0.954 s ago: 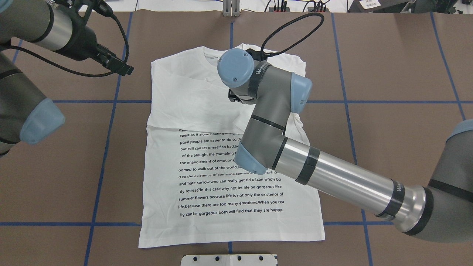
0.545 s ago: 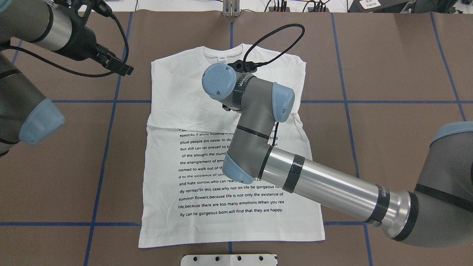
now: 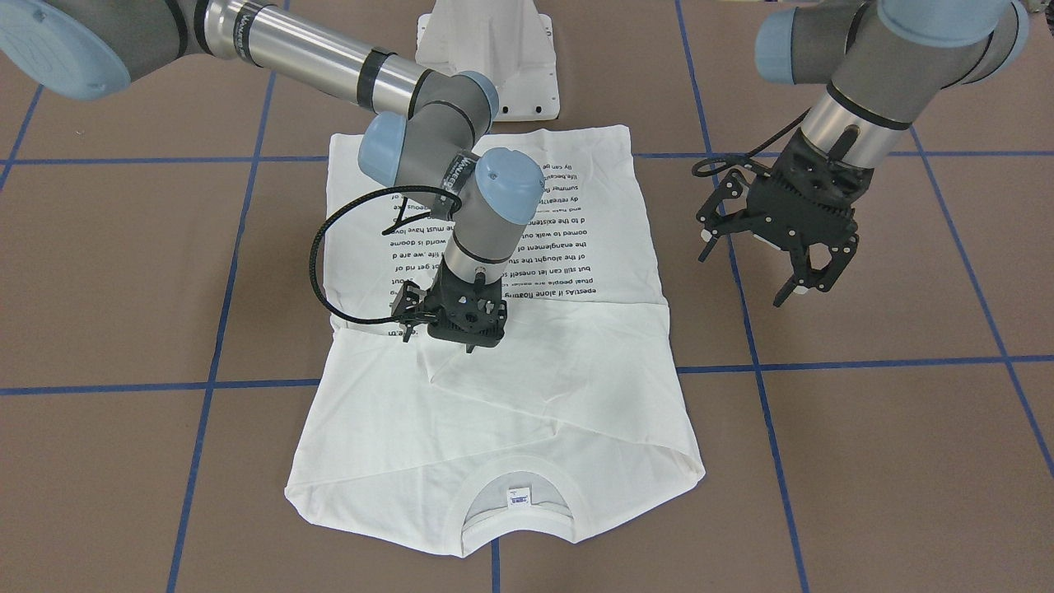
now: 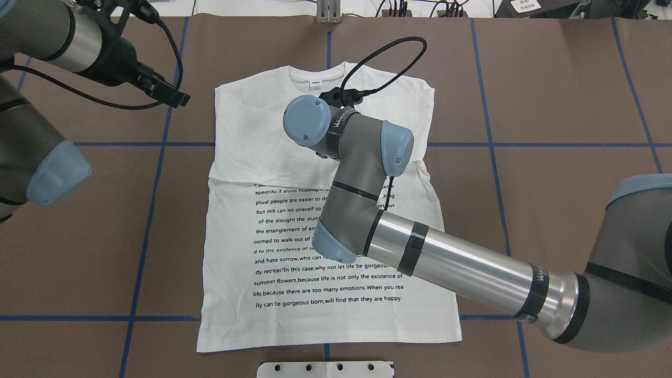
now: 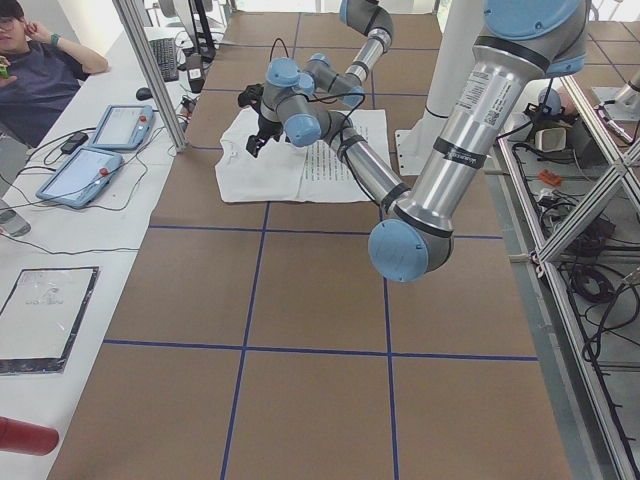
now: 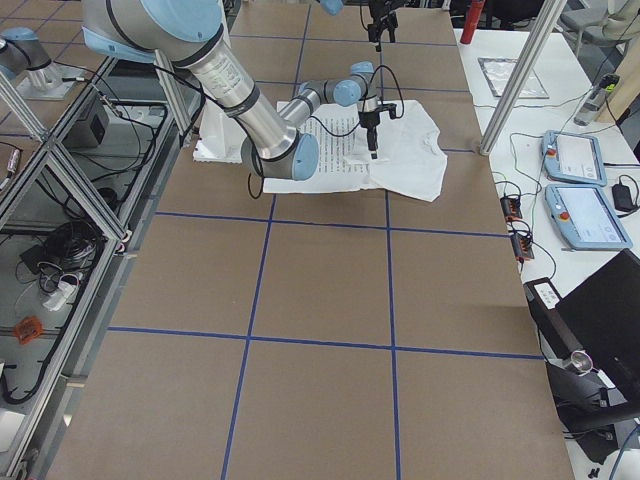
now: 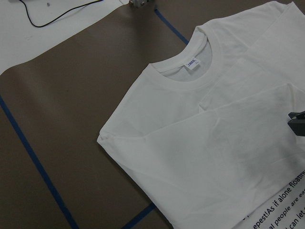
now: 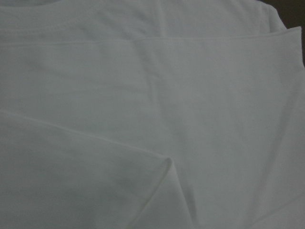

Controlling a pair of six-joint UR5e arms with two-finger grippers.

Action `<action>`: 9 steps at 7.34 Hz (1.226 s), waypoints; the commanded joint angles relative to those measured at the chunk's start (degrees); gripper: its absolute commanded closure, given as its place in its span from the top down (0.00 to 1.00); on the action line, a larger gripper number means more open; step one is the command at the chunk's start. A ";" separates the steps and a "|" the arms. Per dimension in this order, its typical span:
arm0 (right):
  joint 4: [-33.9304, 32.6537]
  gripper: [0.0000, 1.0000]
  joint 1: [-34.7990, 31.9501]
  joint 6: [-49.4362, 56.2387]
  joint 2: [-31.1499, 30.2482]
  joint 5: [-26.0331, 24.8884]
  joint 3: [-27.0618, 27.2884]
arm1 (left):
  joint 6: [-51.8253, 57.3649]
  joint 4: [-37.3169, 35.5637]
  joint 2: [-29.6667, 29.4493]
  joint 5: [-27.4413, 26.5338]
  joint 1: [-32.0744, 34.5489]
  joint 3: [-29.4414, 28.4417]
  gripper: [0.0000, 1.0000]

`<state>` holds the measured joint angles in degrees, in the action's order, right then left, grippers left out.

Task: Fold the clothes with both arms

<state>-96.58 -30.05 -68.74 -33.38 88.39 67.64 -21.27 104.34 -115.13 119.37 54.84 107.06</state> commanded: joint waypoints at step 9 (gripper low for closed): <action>-3.51 1.00 -0.18 5.26 -0.72 -1.90 -0.06 | -0.18 0.34 1.22 0.07 -0.18 0.70 1.00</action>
<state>-97.98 -30.14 -65.88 -33.80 86.68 67.03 -21.38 104.67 -113.91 119.44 54.70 107.79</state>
